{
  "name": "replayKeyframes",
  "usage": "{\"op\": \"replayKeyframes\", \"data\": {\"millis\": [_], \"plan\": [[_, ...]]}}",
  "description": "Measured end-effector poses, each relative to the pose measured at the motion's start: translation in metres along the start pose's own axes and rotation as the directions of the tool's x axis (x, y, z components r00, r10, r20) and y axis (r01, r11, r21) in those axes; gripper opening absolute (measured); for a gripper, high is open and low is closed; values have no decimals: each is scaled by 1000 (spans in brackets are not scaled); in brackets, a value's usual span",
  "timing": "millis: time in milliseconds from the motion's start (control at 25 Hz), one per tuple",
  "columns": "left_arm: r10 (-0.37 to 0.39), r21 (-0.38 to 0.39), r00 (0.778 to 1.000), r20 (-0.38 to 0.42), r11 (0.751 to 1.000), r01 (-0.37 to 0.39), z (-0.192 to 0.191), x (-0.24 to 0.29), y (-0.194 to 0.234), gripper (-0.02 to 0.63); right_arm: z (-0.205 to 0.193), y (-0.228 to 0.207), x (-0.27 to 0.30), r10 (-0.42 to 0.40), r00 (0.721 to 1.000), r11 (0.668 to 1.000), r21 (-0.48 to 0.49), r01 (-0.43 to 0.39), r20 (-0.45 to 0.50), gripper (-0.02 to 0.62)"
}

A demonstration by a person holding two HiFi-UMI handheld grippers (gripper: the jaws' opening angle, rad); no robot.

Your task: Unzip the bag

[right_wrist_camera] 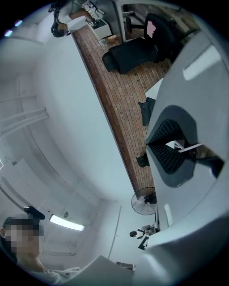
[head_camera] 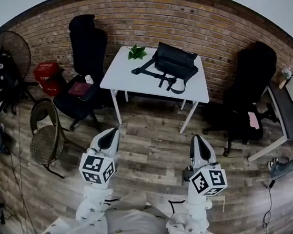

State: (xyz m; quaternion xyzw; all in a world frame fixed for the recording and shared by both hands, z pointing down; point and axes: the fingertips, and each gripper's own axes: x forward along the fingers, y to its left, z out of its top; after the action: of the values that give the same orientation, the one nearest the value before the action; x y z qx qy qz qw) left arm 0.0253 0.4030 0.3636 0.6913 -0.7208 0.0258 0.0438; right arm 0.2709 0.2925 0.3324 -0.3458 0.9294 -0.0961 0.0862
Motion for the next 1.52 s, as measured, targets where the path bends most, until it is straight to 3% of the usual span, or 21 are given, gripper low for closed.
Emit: {"op": "replayKeyframes", "data": {"millis": [360, 560, 960, 1520], "plan": [[74, -24, 997, -22, 997, -74, -11, -14, 20, -2, -16, 8, 16, 42, 998, 999, 29, -41, -36, -2], [57, -35, 997, -43, 998, -58, -22, 9, 24, -2, -11, 2, 42, 58, 998, 994, 95, -56, -11, -2], [13, -25, 998, -57, 1000, -14, -21, 111, 67, -2, -28, -35, 134, 31, 998, 998, 57, -28, -46, -2], [-82, -39, 996, -23, 996, 81, 11, 243, 121, -2, -21, -79, 238, -62, 997, 998, 28, 63, -42, -2]]}}
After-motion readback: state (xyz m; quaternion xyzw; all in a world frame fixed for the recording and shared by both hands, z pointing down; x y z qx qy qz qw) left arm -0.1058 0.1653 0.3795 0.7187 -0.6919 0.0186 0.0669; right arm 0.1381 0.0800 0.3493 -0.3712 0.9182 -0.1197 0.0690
